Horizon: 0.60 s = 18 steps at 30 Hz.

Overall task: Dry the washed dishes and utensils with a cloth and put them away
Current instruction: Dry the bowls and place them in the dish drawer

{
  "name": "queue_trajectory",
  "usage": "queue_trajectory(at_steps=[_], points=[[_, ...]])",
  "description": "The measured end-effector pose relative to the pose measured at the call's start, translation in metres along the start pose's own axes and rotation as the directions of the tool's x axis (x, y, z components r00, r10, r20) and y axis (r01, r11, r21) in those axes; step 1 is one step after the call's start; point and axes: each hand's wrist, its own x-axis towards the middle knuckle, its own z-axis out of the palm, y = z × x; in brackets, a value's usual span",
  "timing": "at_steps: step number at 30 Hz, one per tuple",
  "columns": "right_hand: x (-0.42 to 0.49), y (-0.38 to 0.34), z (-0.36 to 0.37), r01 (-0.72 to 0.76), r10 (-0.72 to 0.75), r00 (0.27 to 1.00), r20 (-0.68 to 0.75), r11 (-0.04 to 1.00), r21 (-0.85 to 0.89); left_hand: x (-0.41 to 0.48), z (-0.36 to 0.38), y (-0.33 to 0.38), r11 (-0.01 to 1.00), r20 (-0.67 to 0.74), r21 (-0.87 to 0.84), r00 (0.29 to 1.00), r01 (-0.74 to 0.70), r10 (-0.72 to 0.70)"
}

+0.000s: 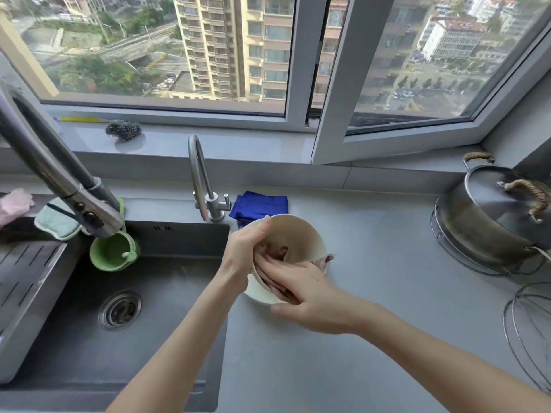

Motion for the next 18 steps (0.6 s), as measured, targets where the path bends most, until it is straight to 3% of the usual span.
queue_trajectory(at_steps=[2,5,7,10,12,14,16,18], points=[[-0.014,0.008,-0.001,0.072,-0.058,0.996,0.071,0.973,-0.218,-0.001,-0.003,0.001,0.996,0.065,0.032,0.994,0.086,-0.088],[-0.032,0.024,-0.014,0.311,-0.253,0.950,0.183,0.707,-0.635,-0.007,-0.004,0.012,0.959,0.261,0.167,0.928,0.228,-0.266],[-0.035,0.034,-0.020,0.369,-0.408,0.903,0.133,0.580,-0.727,-0.007,0.003,0.024,0.926,0.388,0.275,0.852,0.258,-0.353],[-0.035,0.042,-0.017,0.329,-0.503,0.864,0.026,0.524,-0.786,-0.002,0.008,0.038,0.898,0.435,0.373,0.811,0.233,-0.391],[-0.040,0.048,-0.014,0.260,-0.487,0.873,-0.036,0.526,-0.810,-0.005,0.007,0.034,0.924,0.423,0.331,0.846,0.189,-0.325],[-0.044,0.056,-0.014,0.156,-0.451,0.876,-0.169,0.598,-0.786,-0.022,0.016,0.014,0.966,0.361,0.223,0.910,0.127,-0.203],[-0.040,0.053,-0.005,0.038,-0.410,0.843,-0.348,0.690,-0.723,-0.044,0.037,-0.005,0.999,0.201,0.054,0.980,-0.002,-0.009],[-0.031,0.040,0.016,-0.057,-0.319,0.799,-0.510,0.804,-0.592,-0.046,0.052,-0.012,0.995,0.029,-0.065,0.996,-0.079,0.081]])
